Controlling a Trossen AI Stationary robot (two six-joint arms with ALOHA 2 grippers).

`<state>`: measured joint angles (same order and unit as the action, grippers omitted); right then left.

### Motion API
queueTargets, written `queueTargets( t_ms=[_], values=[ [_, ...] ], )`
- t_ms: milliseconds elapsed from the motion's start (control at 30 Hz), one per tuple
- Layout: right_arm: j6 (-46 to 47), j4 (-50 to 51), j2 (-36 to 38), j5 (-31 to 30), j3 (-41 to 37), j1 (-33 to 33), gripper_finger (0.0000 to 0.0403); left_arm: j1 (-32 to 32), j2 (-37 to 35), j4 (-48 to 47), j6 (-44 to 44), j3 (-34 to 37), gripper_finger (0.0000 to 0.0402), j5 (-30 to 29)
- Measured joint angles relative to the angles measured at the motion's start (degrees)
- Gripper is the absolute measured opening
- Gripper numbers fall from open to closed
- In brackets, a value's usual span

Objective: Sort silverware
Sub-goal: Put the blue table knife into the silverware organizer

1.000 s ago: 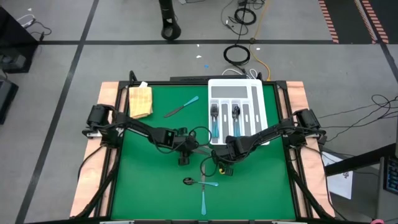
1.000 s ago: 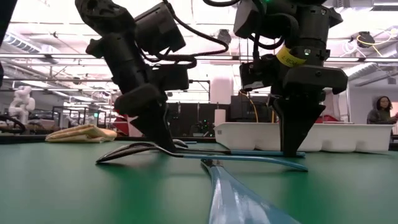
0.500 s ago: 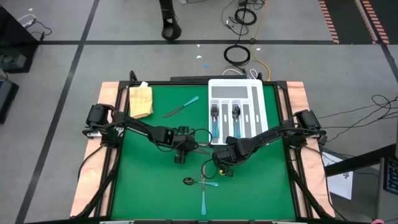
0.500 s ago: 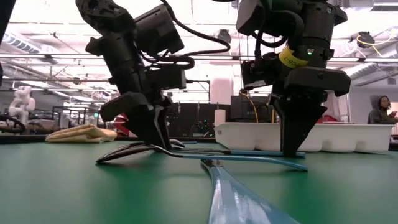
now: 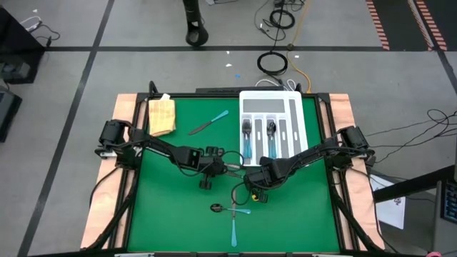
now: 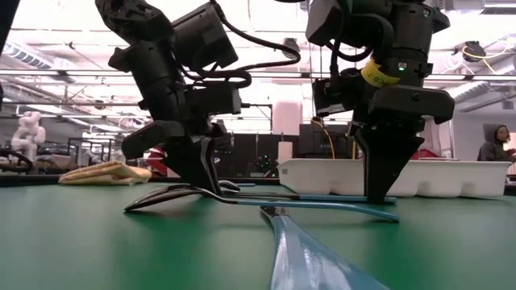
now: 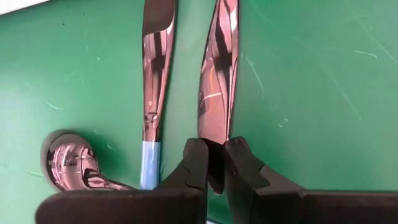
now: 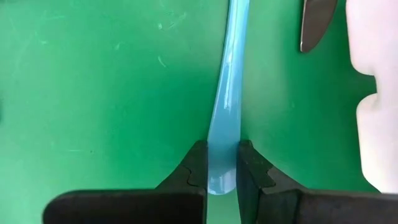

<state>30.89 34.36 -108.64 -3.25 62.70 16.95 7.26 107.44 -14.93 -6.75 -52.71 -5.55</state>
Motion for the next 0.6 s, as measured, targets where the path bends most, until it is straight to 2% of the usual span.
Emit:
queueTargets(
  t_ms=[200,600],
  values=[
    [1.2,-0.3,0.9,0.2,-0.2,0.0,0.0019,1.2,-0.6,-1.1,0.4,-0.1,0.0029,-0.3],
    [3.6,-0.7,7.3,-1.0,-0.4,0.2,0.0027,1.3,-1.0,-4.9,3.5,-3.0,0.0025,-0.3]
  ],
)
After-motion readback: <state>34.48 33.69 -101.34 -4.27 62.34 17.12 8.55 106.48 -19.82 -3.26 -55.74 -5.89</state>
